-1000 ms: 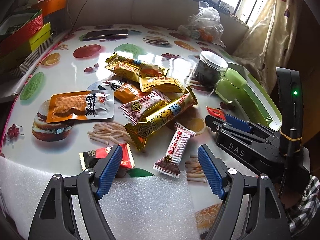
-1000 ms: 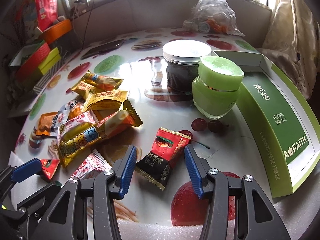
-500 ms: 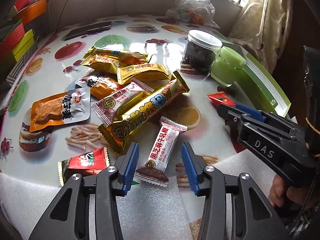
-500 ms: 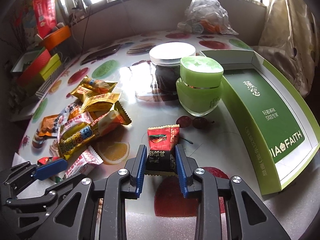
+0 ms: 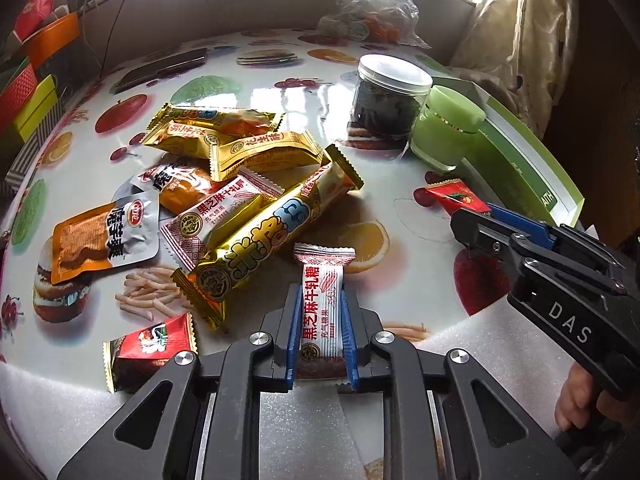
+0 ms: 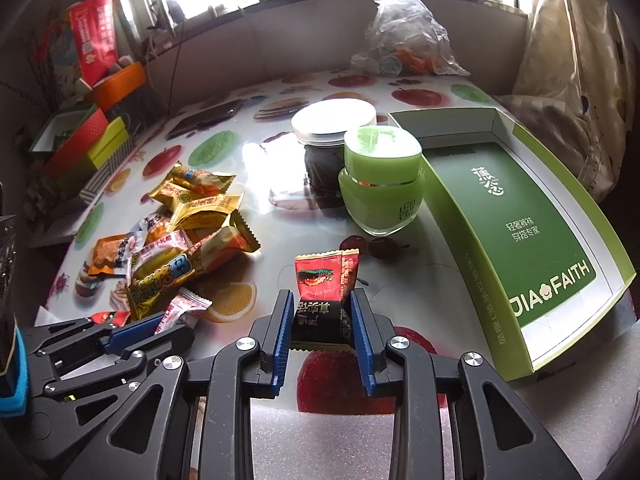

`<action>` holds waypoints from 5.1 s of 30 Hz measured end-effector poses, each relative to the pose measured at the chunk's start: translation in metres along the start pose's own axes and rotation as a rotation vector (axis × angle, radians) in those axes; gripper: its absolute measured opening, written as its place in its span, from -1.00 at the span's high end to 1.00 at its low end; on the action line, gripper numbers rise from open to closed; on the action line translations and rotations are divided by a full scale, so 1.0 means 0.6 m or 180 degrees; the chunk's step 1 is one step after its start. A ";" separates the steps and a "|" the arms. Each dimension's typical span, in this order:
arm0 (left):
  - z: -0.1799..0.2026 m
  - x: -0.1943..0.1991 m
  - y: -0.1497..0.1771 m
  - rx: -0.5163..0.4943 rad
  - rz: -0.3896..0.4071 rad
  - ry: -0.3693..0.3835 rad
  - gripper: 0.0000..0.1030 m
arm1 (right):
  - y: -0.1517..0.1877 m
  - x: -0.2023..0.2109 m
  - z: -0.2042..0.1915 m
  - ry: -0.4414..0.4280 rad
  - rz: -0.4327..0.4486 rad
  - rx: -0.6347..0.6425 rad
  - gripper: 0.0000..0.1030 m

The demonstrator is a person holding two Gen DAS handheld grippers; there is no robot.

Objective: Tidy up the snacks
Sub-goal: 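Carry both candies into the green box and open both tools, then return both tools to the snack pile and grasp the gold bar with the right tool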

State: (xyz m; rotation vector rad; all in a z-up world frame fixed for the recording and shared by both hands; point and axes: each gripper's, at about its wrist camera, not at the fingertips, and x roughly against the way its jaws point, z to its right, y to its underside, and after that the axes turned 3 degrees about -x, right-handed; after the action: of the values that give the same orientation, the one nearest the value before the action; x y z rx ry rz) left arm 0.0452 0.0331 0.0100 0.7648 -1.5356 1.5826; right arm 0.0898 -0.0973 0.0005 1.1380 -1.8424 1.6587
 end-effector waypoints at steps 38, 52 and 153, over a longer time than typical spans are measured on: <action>0.198 0.029 -0.166 -0.0259 0.0383 0.0988 0.63 | -0.050 0.098 0.198 0.0590 0.0481 -0.0481 0.47; 0.265 -0.053 -0.194 -0.0340 0.0032 0.1088 0.63 | -0.040 0.065 0.245 0.0766 0.0313 -0.0417 0.46; -0.218 0.063 0.030 0.1098 0.0361 0.0157 0.06 | -0.052 -0.116 -0.134 -0.0417 -0.0441 0.0156 -0.02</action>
State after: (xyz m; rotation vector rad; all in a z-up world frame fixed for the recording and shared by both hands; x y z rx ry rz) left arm 0.0235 0.1679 0.0215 0.8281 -1.3056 1.9672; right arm 0.1376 0.0013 -0.0159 1.3921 -1.7641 1.5928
